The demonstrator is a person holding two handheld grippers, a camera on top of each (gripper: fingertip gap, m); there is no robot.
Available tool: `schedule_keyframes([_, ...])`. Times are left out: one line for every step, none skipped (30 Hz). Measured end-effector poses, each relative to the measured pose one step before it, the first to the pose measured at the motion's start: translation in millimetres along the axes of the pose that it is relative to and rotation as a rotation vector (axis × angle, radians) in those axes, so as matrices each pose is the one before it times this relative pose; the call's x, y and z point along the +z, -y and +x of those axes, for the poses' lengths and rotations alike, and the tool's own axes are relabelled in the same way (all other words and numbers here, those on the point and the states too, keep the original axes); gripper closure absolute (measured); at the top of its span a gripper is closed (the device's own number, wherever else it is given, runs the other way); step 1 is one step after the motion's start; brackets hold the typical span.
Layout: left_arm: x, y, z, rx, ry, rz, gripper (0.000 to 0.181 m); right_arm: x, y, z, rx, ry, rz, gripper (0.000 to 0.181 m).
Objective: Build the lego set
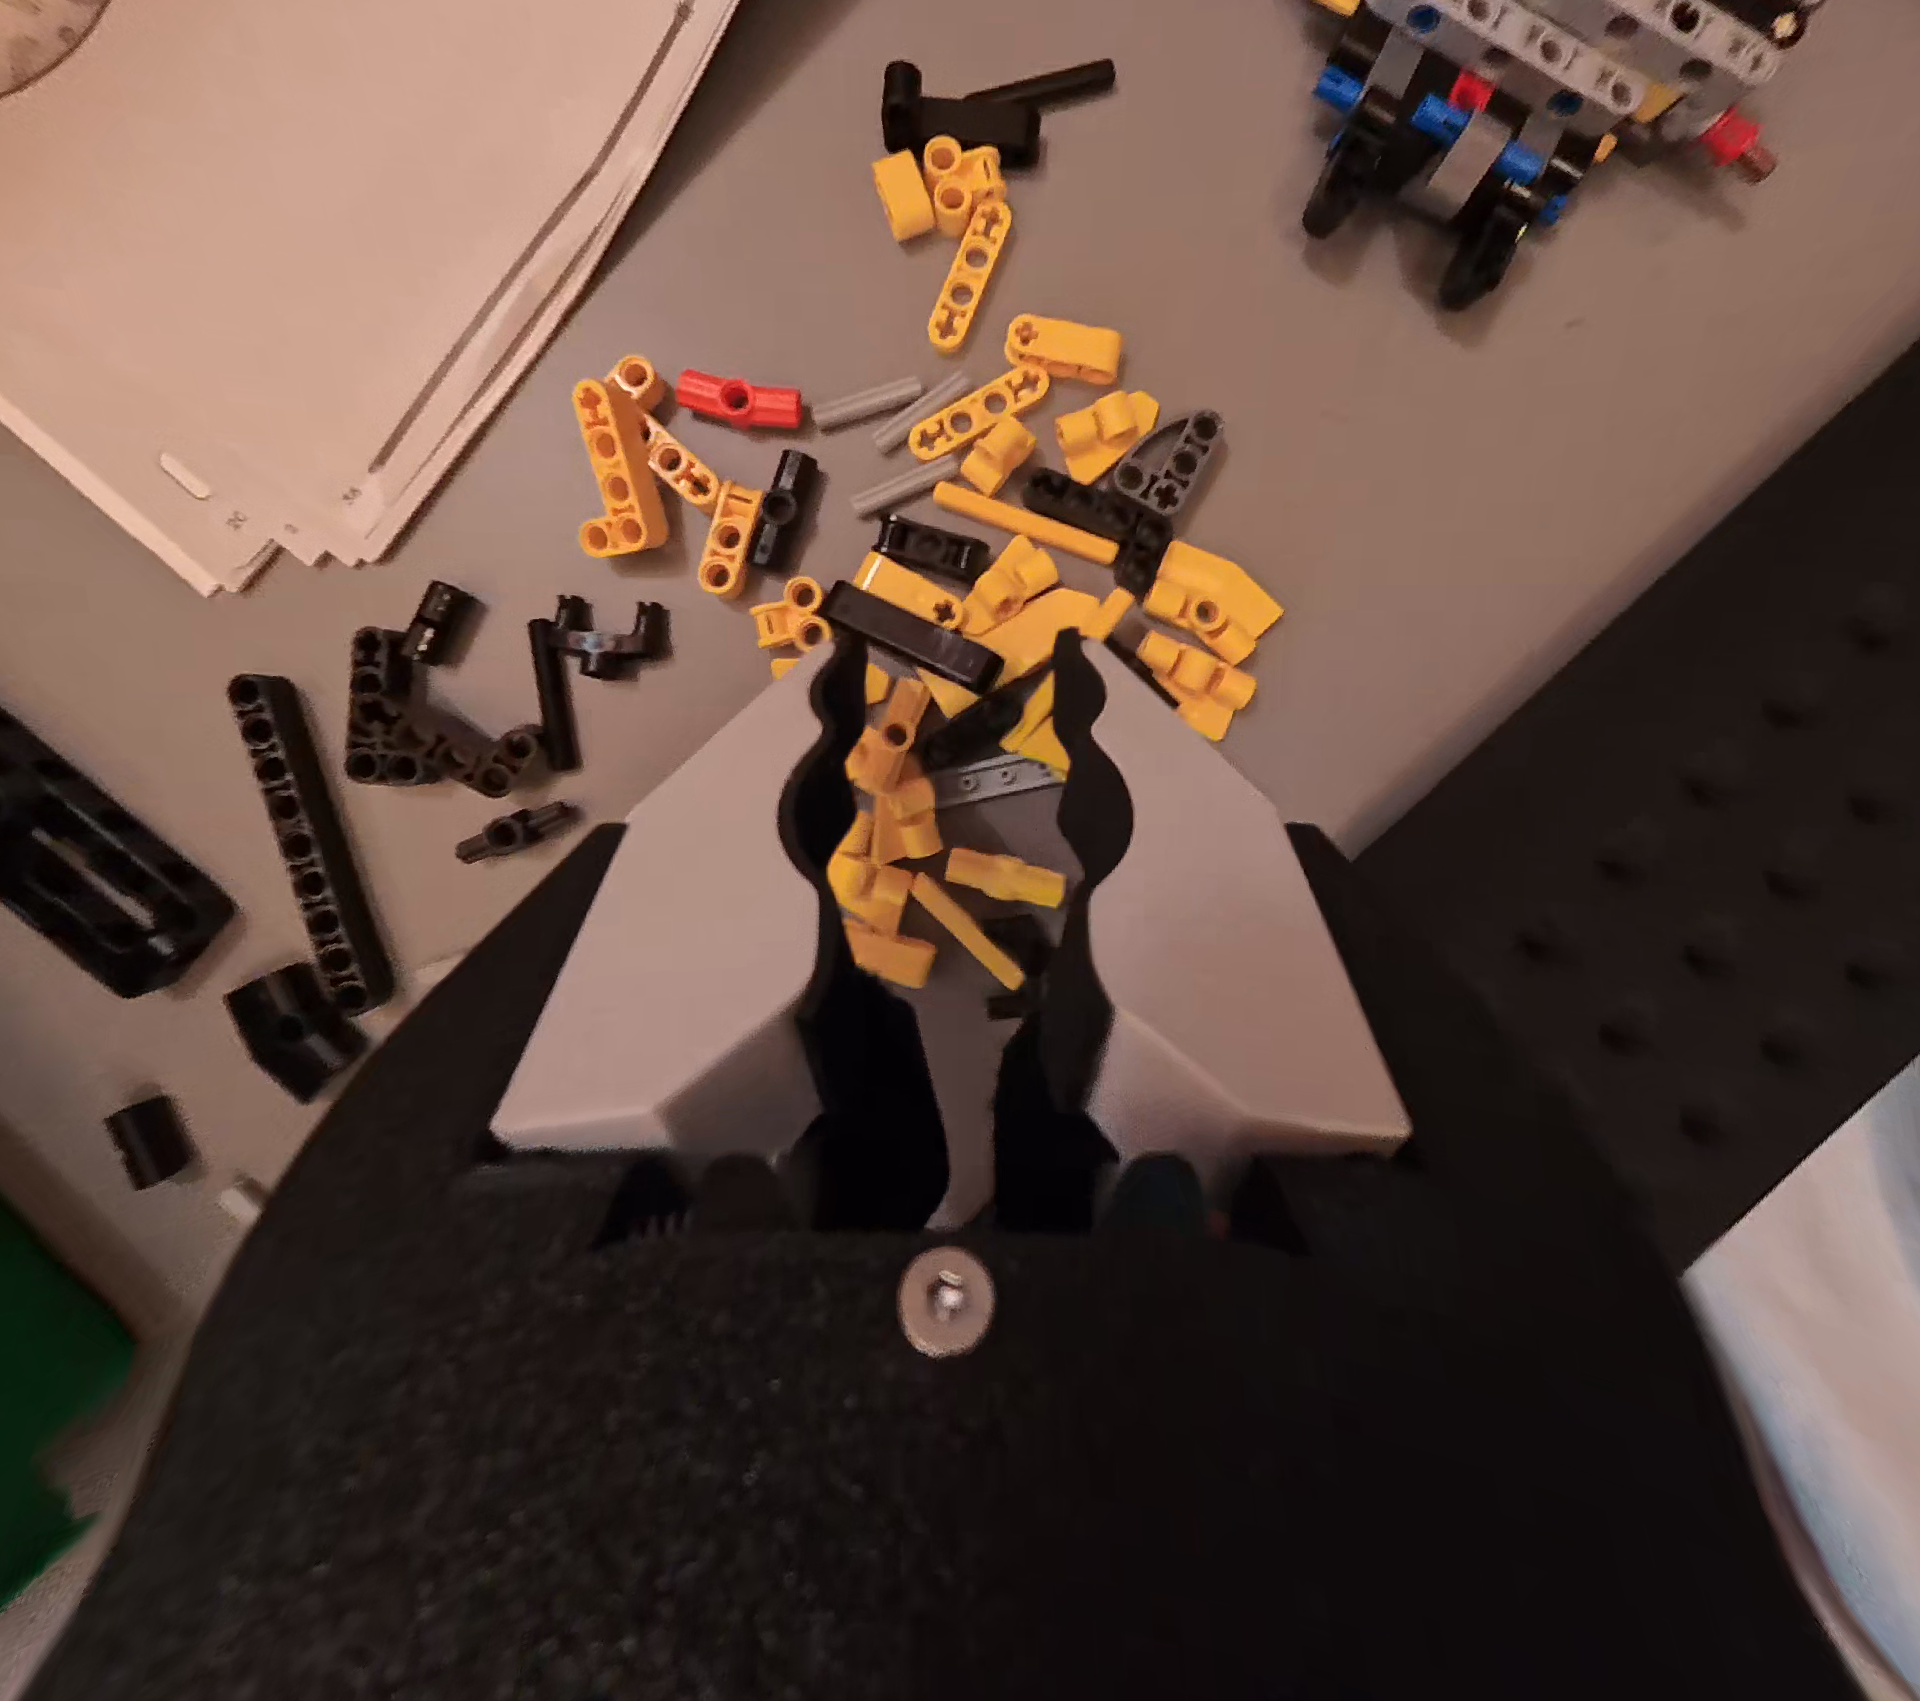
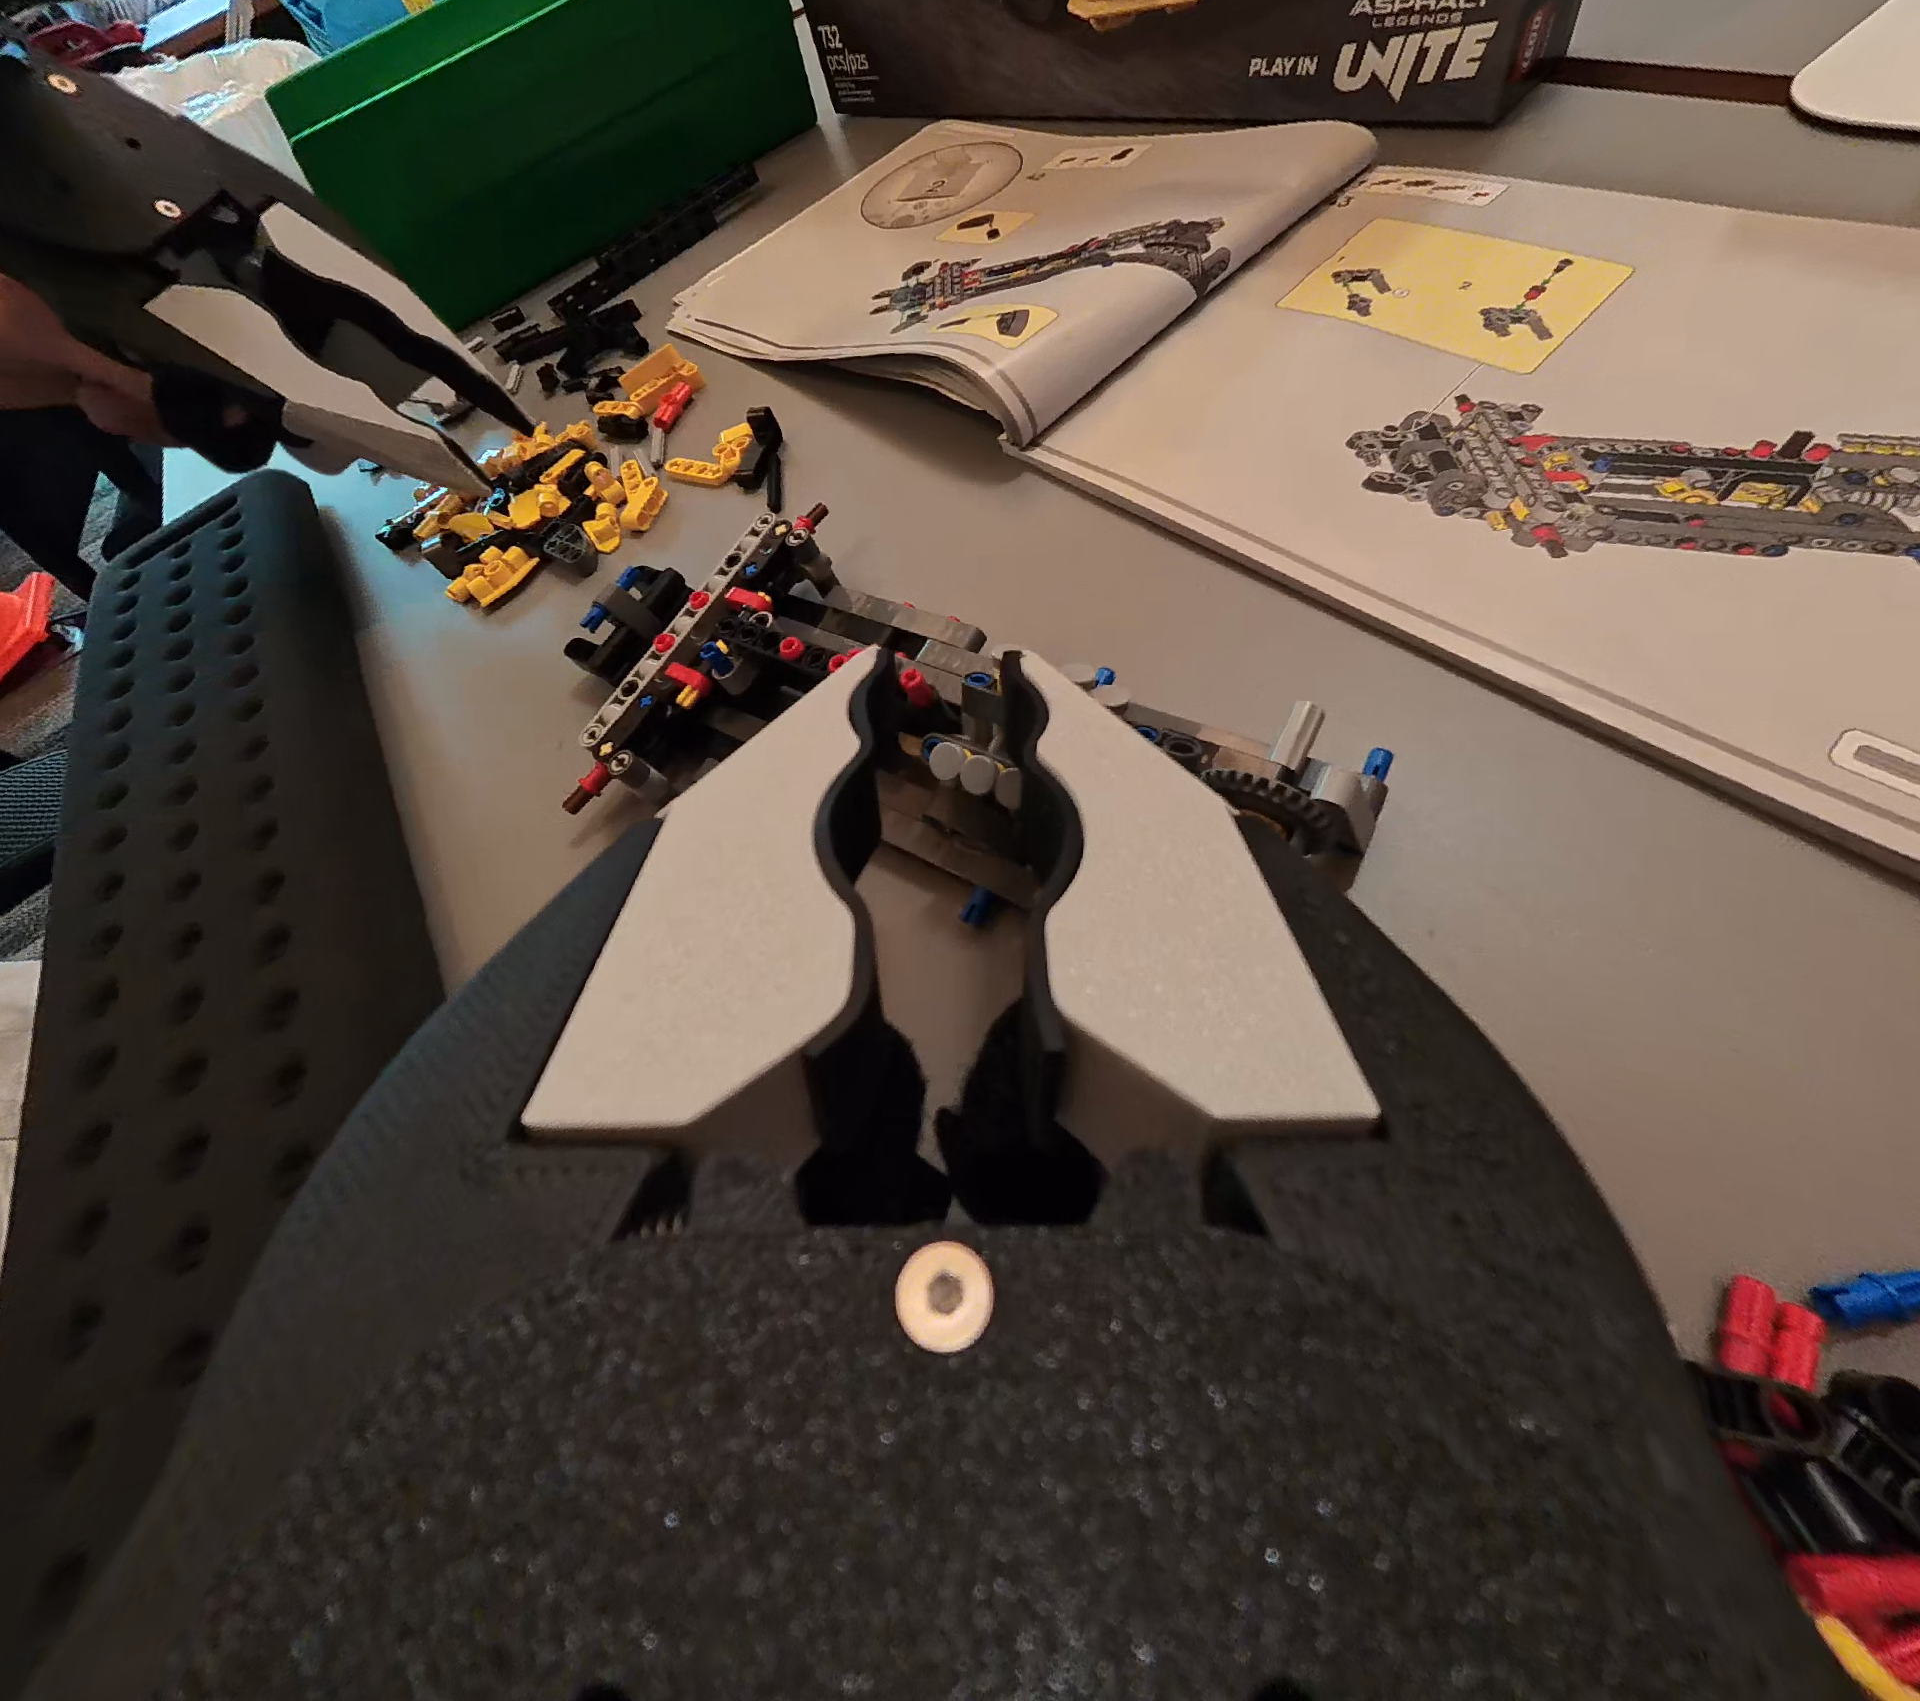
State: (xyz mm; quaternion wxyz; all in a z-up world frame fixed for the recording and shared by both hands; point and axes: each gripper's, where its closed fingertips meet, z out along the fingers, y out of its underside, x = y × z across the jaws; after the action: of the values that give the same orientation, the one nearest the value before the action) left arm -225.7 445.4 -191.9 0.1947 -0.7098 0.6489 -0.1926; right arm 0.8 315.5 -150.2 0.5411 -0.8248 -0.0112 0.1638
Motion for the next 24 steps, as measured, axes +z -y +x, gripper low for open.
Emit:
schedule_keyframes([1.38, -0.53, 1.97, -0.0178, -0.0019, -0.0039, 0.146, -0.21, 0.31, 0.1, 0.0006, -0.0003, 0.0013, 0.162])
schedule_keyframes([2.14, -1.95, -1.14, -0.0178, 0.0168, -0.0117, 0.146, -0.1, 0.09, -0.04, 0.0007, 0.0012, 0.0007, 0.162])
schedule_keyframes([2.32, -1.97, -1.84, -0.0163, 0.0206, -0.0109, 0.148, 0.04, -0.05, -0.11, 0.0001, 0.0009, -0.0007, 0.162])
schedule_keyframes([1.5, -0.17, 0.65, -0.0129, 0.0021, 0.0013, 0.15, 0.09, 0.0, -0.55, -0.0006, 0.0022, -0.0006, 0.162])
schedule_keyframes([0.12, 1.05, 1.58, -0.0121, -0.0075, 0.0104, 0.156, 0.2, 0.05, -0.7, -0.0017, 0.0025, 0.0, 0.162])
schedule_keyframes([0.05, 0.05, -0.46, -0.0092, 0.0034, 0.005, 0.163, 0.29, -0.29, -0.61, -0.0021, 0.0018, -0.0013, 0.162])
schedule_keyframes([0.34, -1.2, -2.05, -0.0058, 0.0119, -0.0037, 0.168, 0.31, -0.33, -0.54, -0.0014, 0.0018, -0.002, 0.162])
schedule_keyframes([-0.27, -0.63, -1.72, -0.0048, 0.0104, -0.0011, 0.171, 0.27, -0.27, -0.63, -0.0012, 0.0022, -0.0013, 0.162])
schedule_keyframes([-0.59, -0.84, -0.75, -0.0004, 0.0047, -0.0028, 0.172, 0.19, -0.1, -0.42, -0.001, 0.0018, -0.001, 0.162])
schedule_keyframes([-0.72, -1.15, -0.47, 0.0019, 0.0025, -0.006, 0.172, 0.01, -0.03, -0.31, -0.0012, 0.0006, -0.0005, 0.162])
schedule_keyframes([-1.19, -0.95, -0.58, 0.0025, 0.0021, -0.0053, 0.172, 0.09, 0.03, -0.21, -0.0008, 0.0005, 0.0005, 0.162])
schedule_keyframes([-1.93, 0.56, -1.43, -0.0008, 0.0076, 0.0049, 0.172, -0.1, 0.07, -0.11, 0.0003, 0.0003, 0.0011, 0.162])
schedule_keyframes([-2.6, 1.32, -1.28, -0.0044, 0.0047, 0.0094, 0.172, -0.11, 0.06, 0.09, 0.0009, 0.0001, 0.0005, 0.162])
schedule_keyframes([-3.5, 1.2, -0.15, -0.0036, -0.0047, 0.0094, 0.172, -0.18, 0.14, -0.01, 0.0005, 0.0, 0.0008, 0.162])
schedule_keyframes([-4.76, 1.2, -0.78, 0.0012, -0.0021, 0.0129, 0.172, -0.17, 0.25, -0.07, -0.0003, 0.0, 0.0011, 0.162])
schedule_keyframes([-6.4, 0.37, -4.1, 0.0029, 0.0115, 0.0118, 0.172, -0.13, 0.17, 0.0, -0.0004, -0.0003, 0.0012, 0.162])
schedule_keyframes([-7.62, -0.34, -7.9, -0.0032, 0.0222, 0.0116, 0.172, -0.13, 0.02, -0.02, 0.0, -0.0002, 0.0007, 0.162])
schedule_keyframes([-7.96, -1.16, -11.43, -0.011, 0.0295, 0.0109, 0.172, -0.06, -0.04, -0.03, 0.0008, 0.0005, -0.0004, 0.162])
schedule_keyframes([-7.39, -3.46, -14.95, -0.0137, 0.0356, 0.0007, 0.172, 0.09, -0.02, -0.28, 0.0004, 0.0013, -0.0003, 0.162])
schedule_keyframes([-5.51, -6.01, -19.28, -0.0162, 0.0517, -0.0139, 0.172, 0.11, 0.1, -0.26, -0.0008, 0.0009, 0.0, 0.162])
schedule_keyframes([-2.88, -7.9, -22.38, -0.0201, 0.0681, -0.0267, 0.172, 0.12, 0.04, -0.31, -0.0014, 0.0009, -0.0003, 0.162])
schedule_keyframes([0.09, -9.32, -20.39, -0.0111, 0.0629, -0.0401, 0.172, 0.31, -0.24, -0.31, -0.0013, 0.0008, -0.0015, 0.162])
schedule_keyframes([2.08, -9.8, -15.66, 0.0124, 0.0503, -0.0451, 0.172, 0.24, -0.39, -0.19, -0.0016, 0.0001, -0.0026, 0.162])
schedule_keyframes([2.83, -8.54, -11.34, 0.0337, 0.042, -0.0379, 0.172, 0.13, -0.42, -0.1, -0.0025, -0.0011, -0.0021, 0.162])
